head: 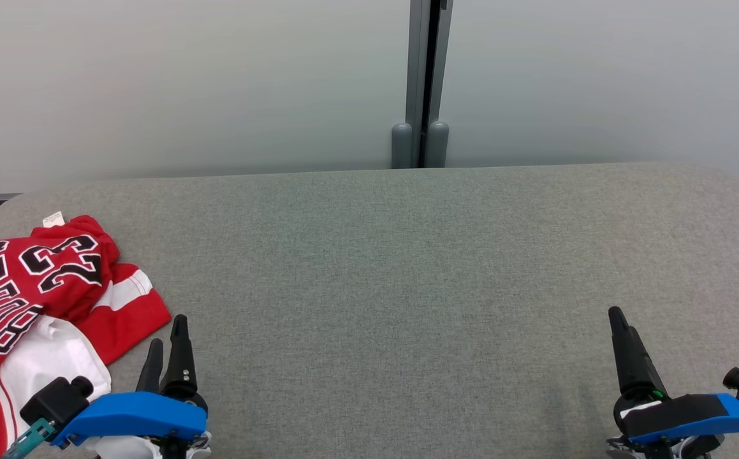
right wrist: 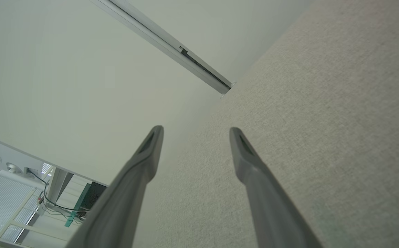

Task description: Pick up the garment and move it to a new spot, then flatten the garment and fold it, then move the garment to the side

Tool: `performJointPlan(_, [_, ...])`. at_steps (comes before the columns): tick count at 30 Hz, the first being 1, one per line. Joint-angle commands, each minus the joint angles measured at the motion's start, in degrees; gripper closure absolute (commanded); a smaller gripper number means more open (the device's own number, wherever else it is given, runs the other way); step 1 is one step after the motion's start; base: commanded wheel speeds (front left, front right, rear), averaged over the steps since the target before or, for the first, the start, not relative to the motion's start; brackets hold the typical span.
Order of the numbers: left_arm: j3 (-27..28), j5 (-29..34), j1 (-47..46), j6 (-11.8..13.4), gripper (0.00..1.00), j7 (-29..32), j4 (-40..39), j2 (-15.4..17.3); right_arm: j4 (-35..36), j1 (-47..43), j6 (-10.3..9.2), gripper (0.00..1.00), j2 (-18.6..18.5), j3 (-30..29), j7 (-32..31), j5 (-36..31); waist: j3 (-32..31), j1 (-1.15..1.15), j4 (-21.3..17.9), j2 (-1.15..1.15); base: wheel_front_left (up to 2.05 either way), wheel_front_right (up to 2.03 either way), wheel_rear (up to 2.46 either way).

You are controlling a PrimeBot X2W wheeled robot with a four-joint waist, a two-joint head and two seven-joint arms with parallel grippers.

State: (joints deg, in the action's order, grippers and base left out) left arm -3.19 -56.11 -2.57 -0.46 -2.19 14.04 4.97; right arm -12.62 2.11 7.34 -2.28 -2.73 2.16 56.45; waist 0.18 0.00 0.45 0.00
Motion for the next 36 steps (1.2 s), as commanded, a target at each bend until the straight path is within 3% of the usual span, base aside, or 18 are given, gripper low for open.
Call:
performJointPlan(1, [-0.64, 1.97, -0.68, 0.40, 0.00, -0.61, -1.10, 0.52, 0.40, 0.54, 0.11, 0.00, -0.38, 0.09, 0.61, -1.89, 0.00, 0.00, 0.02, 0.00, 0.00, 0.00, 0.00])
performJointPlan(20, [-4.38, 16.50, -0.04, 2.86, 0.00, -4.18, -0.52, 1.88, -1.11, 0.74, 0.12, 0.00, -0.51, 1.28, 4.14, -16.62, -0.04, 0.00, 0.32, 0.00, 0.00, 0.00, 0.00])
performJointPlan(36, [-6.29, 24.96, 0.61, 4.21, 0.00, -6.71, 0.87, 2.56, -1.72, -0.06, 0.14, 0.00, -0.61, 1.98, 5.26, -26.77, -0.44, 0.00, 0.64, 0.00, 0.00, 0.00, 0.00])
